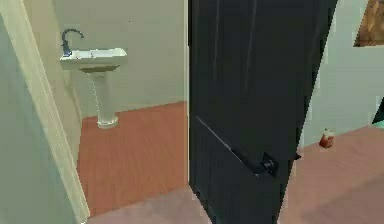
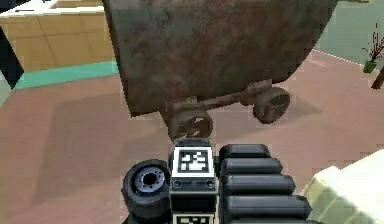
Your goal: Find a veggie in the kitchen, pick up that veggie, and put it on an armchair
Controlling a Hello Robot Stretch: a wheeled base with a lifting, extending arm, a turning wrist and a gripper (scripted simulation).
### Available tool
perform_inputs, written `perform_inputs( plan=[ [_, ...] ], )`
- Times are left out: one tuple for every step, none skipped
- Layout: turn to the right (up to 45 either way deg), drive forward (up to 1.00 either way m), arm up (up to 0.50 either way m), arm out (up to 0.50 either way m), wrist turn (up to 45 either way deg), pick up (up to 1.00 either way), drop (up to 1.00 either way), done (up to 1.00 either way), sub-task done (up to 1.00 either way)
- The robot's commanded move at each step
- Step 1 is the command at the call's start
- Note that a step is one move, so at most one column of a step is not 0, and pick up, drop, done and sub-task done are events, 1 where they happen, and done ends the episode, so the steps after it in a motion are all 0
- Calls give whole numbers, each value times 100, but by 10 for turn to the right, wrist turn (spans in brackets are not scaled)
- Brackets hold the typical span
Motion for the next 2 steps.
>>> perform_inputs(
  plan=[
    [450, 0, 0, 0, 0, 0, 0, 0, 0],
    [150, 0, 0, 0, 0, 0, 0, 0, 0]
  ],
)
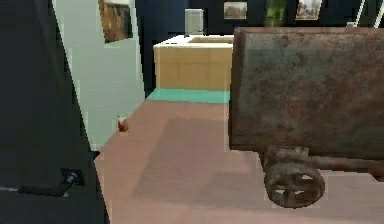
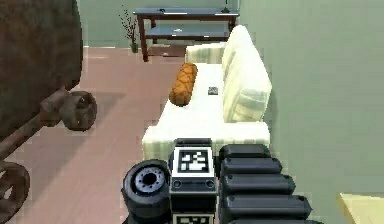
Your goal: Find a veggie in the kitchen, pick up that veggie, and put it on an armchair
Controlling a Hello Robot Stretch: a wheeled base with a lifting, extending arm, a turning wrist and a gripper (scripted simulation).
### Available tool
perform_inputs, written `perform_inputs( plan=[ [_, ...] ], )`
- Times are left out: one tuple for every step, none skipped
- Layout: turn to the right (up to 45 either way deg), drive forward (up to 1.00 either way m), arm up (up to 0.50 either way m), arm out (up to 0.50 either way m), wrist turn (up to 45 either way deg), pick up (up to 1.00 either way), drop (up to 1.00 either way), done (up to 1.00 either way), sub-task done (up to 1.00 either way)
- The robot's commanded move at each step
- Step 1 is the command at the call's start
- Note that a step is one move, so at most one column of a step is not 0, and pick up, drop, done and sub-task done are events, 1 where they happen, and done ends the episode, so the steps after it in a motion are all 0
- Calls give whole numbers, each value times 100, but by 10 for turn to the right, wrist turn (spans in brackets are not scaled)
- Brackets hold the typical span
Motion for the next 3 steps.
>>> perform_inputs(
  plan=[
    [0, 10, 0, 0, 0, 0, 0, 0, 0],
    [-450, 0, 0, 0, 0, 0, 0, 0, 0],
    [-330, 0, 0, 0, 0, 0, 0, 0, 0]
  ],
)
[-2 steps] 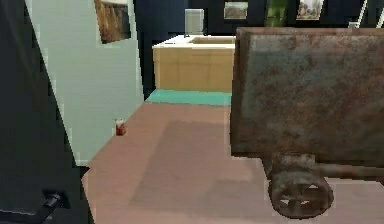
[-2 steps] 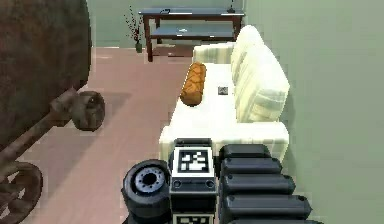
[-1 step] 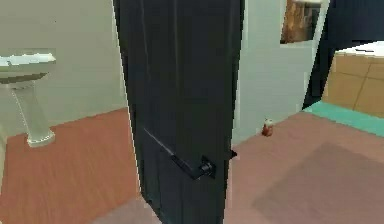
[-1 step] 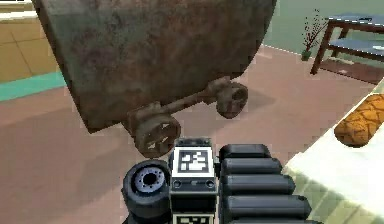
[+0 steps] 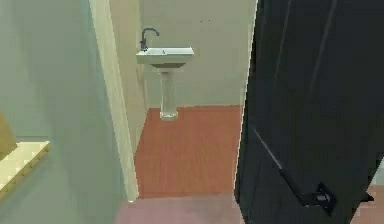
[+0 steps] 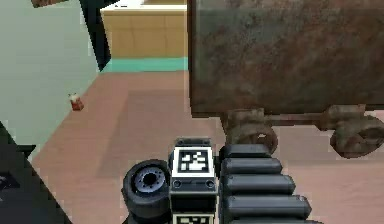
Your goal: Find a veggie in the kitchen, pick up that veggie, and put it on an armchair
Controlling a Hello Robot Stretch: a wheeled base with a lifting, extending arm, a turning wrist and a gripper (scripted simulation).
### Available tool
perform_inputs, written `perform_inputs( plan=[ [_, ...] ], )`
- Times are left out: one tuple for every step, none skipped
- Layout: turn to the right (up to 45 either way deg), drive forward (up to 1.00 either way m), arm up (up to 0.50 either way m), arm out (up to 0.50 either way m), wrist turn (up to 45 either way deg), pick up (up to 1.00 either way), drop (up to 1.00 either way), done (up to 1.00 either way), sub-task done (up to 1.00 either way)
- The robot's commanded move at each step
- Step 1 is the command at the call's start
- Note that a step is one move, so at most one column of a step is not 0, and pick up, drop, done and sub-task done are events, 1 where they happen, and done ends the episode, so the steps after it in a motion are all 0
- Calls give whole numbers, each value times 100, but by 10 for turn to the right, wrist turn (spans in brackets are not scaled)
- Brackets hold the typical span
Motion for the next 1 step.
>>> perform_inputs(
  plan=[
    [0, 85, 0, 0, 0, 0, 0, 0, 0]
  ],
)
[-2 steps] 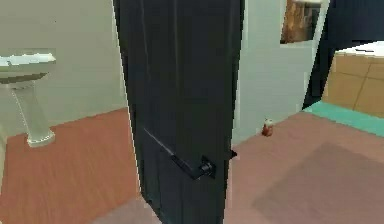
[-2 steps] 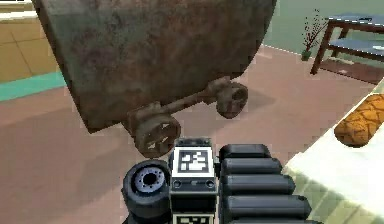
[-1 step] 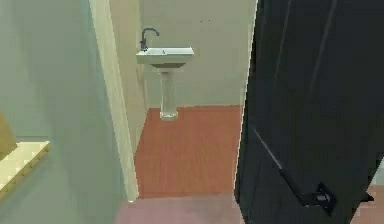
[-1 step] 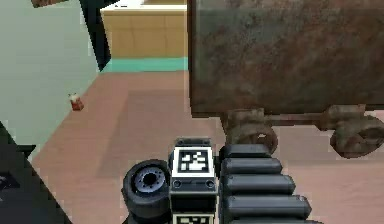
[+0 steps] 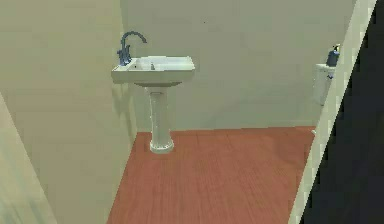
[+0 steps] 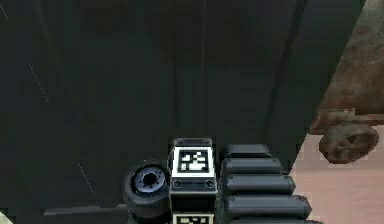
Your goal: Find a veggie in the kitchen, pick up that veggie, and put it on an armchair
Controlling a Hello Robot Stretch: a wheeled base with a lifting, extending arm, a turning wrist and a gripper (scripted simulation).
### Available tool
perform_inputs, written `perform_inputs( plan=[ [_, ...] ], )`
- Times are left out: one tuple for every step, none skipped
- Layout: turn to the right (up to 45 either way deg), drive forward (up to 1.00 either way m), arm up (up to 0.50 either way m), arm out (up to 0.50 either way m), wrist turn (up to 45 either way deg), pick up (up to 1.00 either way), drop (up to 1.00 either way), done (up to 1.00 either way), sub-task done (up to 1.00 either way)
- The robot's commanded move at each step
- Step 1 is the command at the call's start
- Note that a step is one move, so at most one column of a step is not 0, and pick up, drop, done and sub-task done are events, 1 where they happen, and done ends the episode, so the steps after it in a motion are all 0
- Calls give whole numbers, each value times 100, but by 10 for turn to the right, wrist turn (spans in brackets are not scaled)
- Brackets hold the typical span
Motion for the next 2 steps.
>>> perform_inputs(
  plan=[
    [-30, 0, 0, 0, 0, 0, 0, 0, 0],
    [0, 75, 0, 0, 0, 0, 0, 0, 0]
  ],
)
